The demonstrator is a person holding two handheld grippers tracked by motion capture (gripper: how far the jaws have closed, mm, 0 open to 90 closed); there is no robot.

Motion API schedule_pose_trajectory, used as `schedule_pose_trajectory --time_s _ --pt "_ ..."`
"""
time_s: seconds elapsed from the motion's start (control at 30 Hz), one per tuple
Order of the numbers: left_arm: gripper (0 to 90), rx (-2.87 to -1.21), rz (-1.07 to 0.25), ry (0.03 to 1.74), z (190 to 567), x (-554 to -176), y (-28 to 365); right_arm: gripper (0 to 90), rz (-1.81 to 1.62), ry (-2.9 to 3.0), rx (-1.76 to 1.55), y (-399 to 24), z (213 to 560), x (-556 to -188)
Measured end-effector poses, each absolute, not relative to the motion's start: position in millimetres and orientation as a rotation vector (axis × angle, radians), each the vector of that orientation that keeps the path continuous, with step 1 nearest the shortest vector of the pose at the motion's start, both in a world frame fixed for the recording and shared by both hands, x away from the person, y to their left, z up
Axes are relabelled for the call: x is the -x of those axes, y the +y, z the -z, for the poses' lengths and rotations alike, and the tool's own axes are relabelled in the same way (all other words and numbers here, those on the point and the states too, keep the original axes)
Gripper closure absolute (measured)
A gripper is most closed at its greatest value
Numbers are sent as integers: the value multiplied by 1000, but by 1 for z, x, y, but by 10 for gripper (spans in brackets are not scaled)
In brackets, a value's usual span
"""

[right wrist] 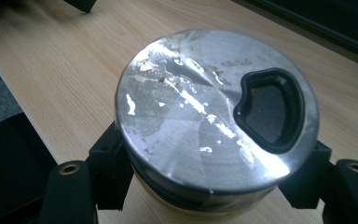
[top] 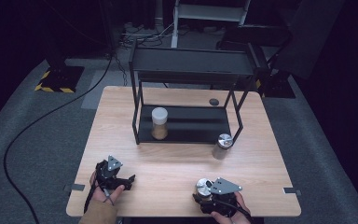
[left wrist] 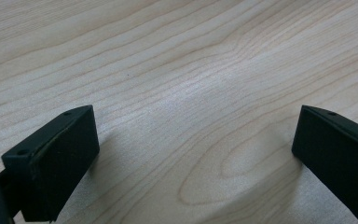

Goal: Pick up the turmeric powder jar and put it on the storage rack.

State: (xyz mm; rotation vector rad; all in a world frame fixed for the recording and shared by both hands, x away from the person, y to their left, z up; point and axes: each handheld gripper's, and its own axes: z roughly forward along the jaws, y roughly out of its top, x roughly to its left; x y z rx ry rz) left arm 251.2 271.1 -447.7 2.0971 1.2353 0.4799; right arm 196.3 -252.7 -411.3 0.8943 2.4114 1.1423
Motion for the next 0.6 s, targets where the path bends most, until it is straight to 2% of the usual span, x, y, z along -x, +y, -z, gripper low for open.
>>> schedule_pose_trajectory --time_s 0.6 --pt "5 -2097 -481 1235 448 -251 271 318 -1148 2418 -854 -252 391 -208"
